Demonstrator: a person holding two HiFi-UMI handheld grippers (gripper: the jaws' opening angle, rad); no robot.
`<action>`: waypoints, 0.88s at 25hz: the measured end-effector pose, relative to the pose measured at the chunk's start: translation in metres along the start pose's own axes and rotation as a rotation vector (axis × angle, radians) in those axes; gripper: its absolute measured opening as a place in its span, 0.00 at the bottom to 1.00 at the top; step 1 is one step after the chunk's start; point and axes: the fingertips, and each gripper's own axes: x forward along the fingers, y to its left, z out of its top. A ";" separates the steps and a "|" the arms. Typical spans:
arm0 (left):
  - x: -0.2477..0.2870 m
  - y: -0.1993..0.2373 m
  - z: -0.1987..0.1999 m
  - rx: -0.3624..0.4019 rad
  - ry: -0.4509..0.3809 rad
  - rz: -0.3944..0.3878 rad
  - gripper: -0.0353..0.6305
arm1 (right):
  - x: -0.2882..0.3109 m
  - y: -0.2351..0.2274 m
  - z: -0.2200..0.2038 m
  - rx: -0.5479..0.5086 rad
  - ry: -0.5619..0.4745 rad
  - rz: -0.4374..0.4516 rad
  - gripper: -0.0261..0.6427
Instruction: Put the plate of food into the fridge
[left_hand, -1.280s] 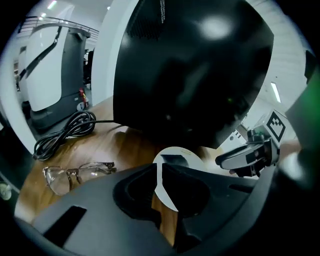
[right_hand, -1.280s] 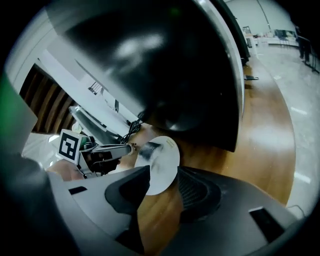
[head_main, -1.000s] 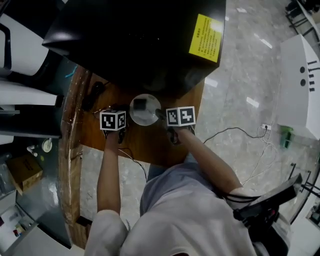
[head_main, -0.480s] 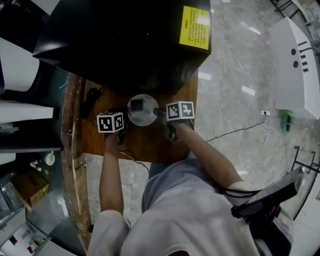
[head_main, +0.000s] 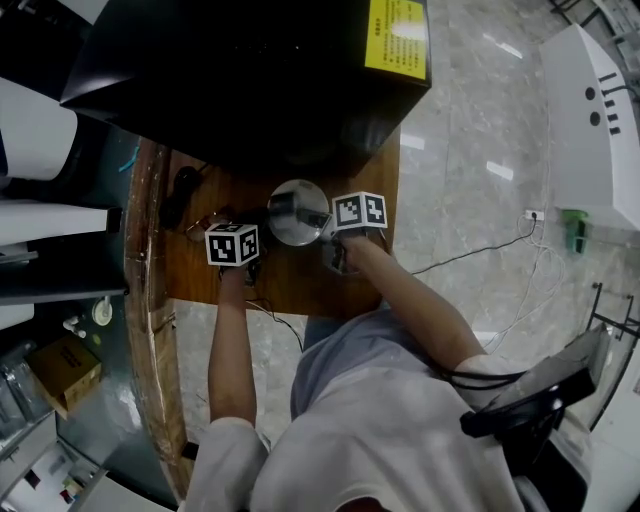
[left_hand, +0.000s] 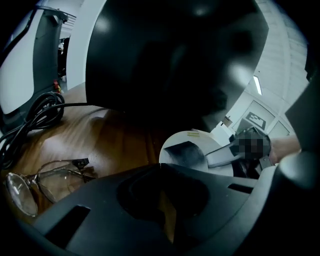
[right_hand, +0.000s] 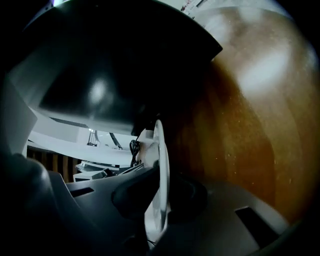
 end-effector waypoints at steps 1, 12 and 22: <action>0.000 -0.002 0.000 0.002 -0.003 0.002 0.08 | 0.000 0.000 0.001 0.006 -0.020 -0.004 0.10; -0.006 -0.015 -0.013 0.057 -0.011 0.013 0.08 | -0.018 0.001 -0.007 0.044 -0.085 0.100 0.07; -0.007 -0.067 -0.015 0.108 -0.059 0.001 0.08 | -0.055 -0.018 -0.010 0.078 -0.099 0.228 0.07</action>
